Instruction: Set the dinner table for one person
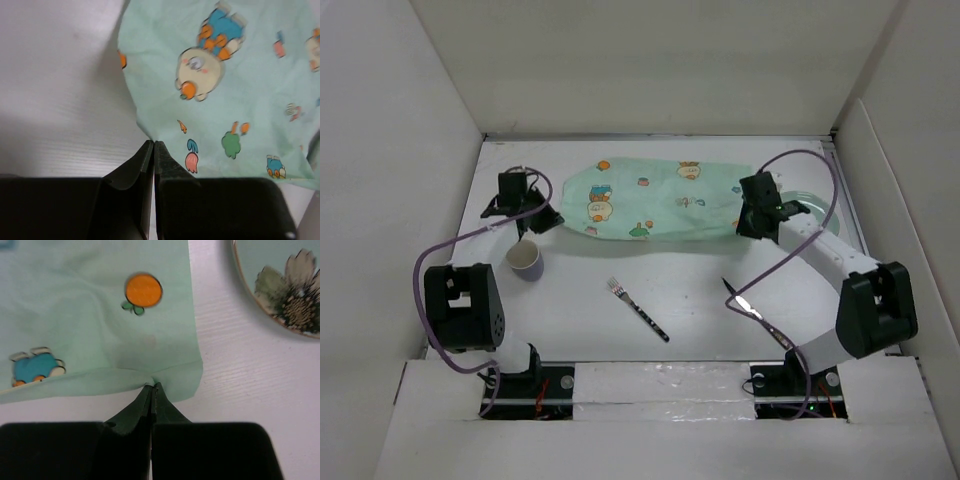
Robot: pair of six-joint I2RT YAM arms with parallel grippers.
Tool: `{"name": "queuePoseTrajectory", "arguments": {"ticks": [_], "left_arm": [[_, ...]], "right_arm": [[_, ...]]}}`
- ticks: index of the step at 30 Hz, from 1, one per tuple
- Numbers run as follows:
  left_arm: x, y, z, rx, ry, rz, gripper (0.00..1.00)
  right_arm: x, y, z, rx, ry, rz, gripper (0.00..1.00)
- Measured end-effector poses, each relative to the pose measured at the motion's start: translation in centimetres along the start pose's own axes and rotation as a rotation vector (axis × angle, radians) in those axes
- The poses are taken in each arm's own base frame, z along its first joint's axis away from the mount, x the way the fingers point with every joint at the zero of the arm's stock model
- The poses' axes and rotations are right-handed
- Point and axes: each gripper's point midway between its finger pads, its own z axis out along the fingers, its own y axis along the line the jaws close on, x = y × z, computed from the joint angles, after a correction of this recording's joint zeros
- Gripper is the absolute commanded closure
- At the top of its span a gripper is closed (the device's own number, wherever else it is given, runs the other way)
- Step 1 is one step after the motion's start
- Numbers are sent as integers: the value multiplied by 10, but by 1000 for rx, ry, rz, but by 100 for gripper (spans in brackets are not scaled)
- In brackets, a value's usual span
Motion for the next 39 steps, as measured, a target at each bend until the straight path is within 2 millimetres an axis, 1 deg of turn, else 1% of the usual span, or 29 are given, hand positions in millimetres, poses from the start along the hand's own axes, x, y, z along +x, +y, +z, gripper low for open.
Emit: {"name": "queuePoseTrajectory", "arguments": {"ticks": [1,2,4,5,6,7,8,9,10,11,12,13,14,15,16,17,20,21,23,24,25,26,28,30,32,34,36,37,39], "left_arm": [[-9,-8,-7,11,-15,3,100],[-23,-21,-16,27,-38,9,100],[-67,-61,-45,104,-146,36,100],[-90,-82,-65,149,-214,49,100],[-113,-106,-91,202,-293,63,100],[-133,-127,-121,253,-371,77,100],[-150,-147,-153,302,-445,92,100],[-164,-165,-186,349,-516,105,100],[-168,-170,-196,364,-539,110,100],[-181,-192,-245,432,-638,130,100],[-185,-202,-269,465,-679,139,100],[-187,-210,-288,493,-712,147,100],[-189,-215,-298,510,-728,151,100],[-189,-217,-302,519,-734,150,100],[-189,-219,-307,529,-738,149,100],[-189,-220,-306,531,-734,147,100],[-193,-216,-279,503,-686,126,100],[-195,-214,-266,488,-666,117,100],[-198,-206,-226,437,-599,95,100],[-198,-200,-204,408,-561,83,100],[-198,-194,-183,381,-525,71,100],[-196,-188,-164,353,-489,61,100],[-195,-178,-132,303,-428,40,100],[-203,-177,-111,281,-400,29,100],[-216,-185,-103,287,-402,25,100],[-230,-197,-105,311,-426,23,100],[-240,-208,-116,343,-455,22,100],[-243,-213,-122,359,-466,23,100],[-250,-223,-137,399,-496,30,100]], "right_arm": [[-15,3,-11,-11,-32,11,100],[-37,8,-27,-30,-88,24,100],[-90,19,-70,-86,-229,62,100],[-120,24,-98,-122,-317,85,100],[-148,27,-129,-157,-408,109,100],[-171,26,-163,-190,-493,136,100],[-189,24,-195,-218,-570,158,100],[-203,19,-225,-242,-638,181,100],[-212,13,-252,-262,-697,199,100],[-218,9,-272,-277,-739,213,100],[-223,4,-289,-286,-770,221,100],[-228,0,-304,-295,-798,229,100],[-234,-3,-315,-303,-822,234,100],[-239,-5,-322,-304,-841,237,100],[-244,-5,-324,-300,-850,235,100],[-247,-5,-321,-292,-847,231,100],[-257,-1,-293,-252,-808,203,100],[-259,2,-277,-236,-782,189,100],[-262,8,-239,-202,-717,162,100],[-261,11,-236,-208,-708,154,100],[-261,13,-201,-173,-649,139,100],[-262,16,-184,-164,-620,132,100],[-269,22,-156,-149,-577,122,100],[-285,29,-138,-147,-568,120,100],[-302,34,-127,-147,-568,126,100],[-324,40,-128,-159,-599,137,100],[-342,42,-137,-173,-635,149,100],[-350,43,-145,-184,-661,157,100],[-359,41,-159,-200,-697,167,100]]}}
